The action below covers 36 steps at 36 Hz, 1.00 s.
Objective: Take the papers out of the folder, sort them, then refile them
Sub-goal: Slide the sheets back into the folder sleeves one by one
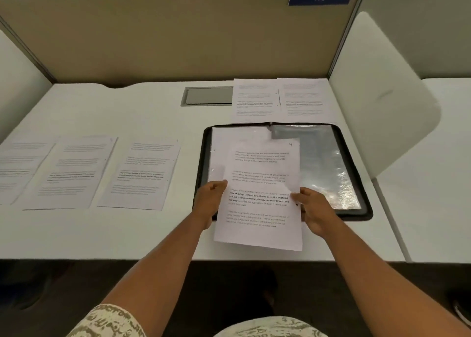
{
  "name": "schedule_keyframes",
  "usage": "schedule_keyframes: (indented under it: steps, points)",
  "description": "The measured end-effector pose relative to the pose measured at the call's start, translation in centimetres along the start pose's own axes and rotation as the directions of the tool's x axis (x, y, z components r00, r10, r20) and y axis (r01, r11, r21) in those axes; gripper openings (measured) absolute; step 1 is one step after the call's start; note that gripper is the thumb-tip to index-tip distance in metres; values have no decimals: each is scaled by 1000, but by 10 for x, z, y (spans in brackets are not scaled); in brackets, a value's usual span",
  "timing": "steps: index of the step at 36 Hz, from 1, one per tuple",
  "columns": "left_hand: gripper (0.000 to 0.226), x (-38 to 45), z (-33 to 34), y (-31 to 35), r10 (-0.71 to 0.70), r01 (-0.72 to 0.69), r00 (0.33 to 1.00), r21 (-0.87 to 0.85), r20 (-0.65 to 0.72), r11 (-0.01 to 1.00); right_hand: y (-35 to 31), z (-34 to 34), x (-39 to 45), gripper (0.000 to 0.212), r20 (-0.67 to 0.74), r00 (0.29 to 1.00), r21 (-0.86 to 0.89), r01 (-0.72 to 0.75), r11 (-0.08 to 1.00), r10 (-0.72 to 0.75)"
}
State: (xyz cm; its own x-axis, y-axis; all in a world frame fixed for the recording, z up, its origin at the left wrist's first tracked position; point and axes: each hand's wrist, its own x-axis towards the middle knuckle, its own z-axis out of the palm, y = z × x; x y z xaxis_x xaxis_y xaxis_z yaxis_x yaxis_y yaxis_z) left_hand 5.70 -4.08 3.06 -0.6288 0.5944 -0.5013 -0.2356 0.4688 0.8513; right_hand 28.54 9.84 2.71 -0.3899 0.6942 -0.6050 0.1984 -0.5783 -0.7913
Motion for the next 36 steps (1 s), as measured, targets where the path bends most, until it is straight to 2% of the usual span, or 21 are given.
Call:
schedule_keyframes:
  steps: [3,7,12,16,22,26,30,32,36]
  points:
    - [18,-8,2,-12,0,-1,999,22,34,1000,14,-8,-17,24,-11,1000,41,-18,999,19]
    - [16,-20,3,-27,1,-6,996,57,91,998,26,-20,-39,22,-42,999,60,-5,998,7]
    - [15,-33,8,-40,-25,17,979,41,201,999,34,-33,-57,14,-108,994,39,34,999,-29]
    - [15,-48,16,-41,-52,46,957,30,284,999,40,-44,-66,19,-182,983,-7,30,1000,-31]
    - [11,-59,28,-42,-90,57,920,97,382,994,56,-60,-75,14,-262,965,-78,14,997,-34]
    - [11,-55,42,-41,-91,4,918,222,386,975,66,-72,-79,15,-288,957,-97,8,995,-36]
    - [12,-46,63,-40,-19,-59,962,273,272,960,74,-89,-80,14,-286,958,-78,-33,996,9]
    - [11,-40,77,-40,67,-130,978,326,197,936,77,-100,-80,15,-278,960,-74,-56,996,33]
    - [12,-35,106,-32,272,-333,943,496,192,802,79,-116,-81,15,-270,960,-79,-94,992,69]
